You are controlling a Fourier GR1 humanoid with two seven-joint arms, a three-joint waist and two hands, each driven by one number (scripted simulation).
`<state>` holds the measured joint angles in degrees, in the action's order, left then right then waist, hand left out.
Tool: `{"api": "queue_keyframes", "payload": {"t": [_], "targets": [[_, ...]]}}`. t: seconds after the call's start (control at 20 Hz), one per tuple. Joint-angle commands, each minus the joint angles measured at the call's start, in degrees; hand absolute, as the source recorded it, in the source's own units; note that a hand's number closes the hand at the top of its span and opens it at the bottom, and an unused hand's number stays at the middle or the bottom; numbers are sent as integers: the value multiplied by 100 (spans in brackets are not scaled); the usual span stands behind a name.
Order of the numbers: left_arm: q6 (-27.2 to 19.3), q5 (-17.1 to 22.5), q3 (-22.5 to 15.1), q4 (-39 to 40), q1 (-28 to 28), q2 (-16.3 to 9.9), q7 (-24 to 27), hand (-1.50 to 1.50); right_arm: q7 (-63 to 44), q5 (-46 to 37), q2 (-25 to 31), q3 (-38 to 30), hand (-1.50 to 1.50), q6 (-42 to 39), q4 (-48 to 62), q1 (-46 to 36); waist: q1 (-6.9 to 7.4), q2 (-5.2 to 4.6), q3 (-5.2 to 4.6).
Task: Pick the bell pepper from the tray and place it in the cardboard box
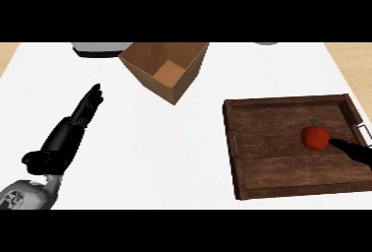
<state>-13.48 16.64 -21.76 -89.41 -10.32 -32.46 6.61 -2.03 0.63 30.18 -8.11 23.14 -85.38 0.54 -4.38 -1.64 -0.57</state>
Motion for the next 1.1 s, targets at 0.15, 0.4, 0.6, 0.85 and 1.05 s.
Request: {"api": "queue_keyframes", "payload": {"t": [0.15,0.4,0.6,0.85,1.05], "targets": [[182,4,-318,-17,-91,144,-276,0,-1072,-2638,365,664,-150,1643,900,1186,280,13,-12],[254,-54,-485,52,-206,243,-461,0,-2781,-4116,569,1074,-150,1666,407,1224,430,100,-29],[128,-139,-593,87,-330,483,-553,0,-4227,-4679,522,1436,-150,650,-421,1211,389,151,-25],[252,-78,-577,172,-376,546,-559,0,-6038,-4750,135,2050,-150,-949,-1597,645,497,171,-2],[266,-73,-394,372,-811,610,-867,0,-7392,-4742,-92,2157,-150,-2137,-2328,-153,440,168,28]]}}
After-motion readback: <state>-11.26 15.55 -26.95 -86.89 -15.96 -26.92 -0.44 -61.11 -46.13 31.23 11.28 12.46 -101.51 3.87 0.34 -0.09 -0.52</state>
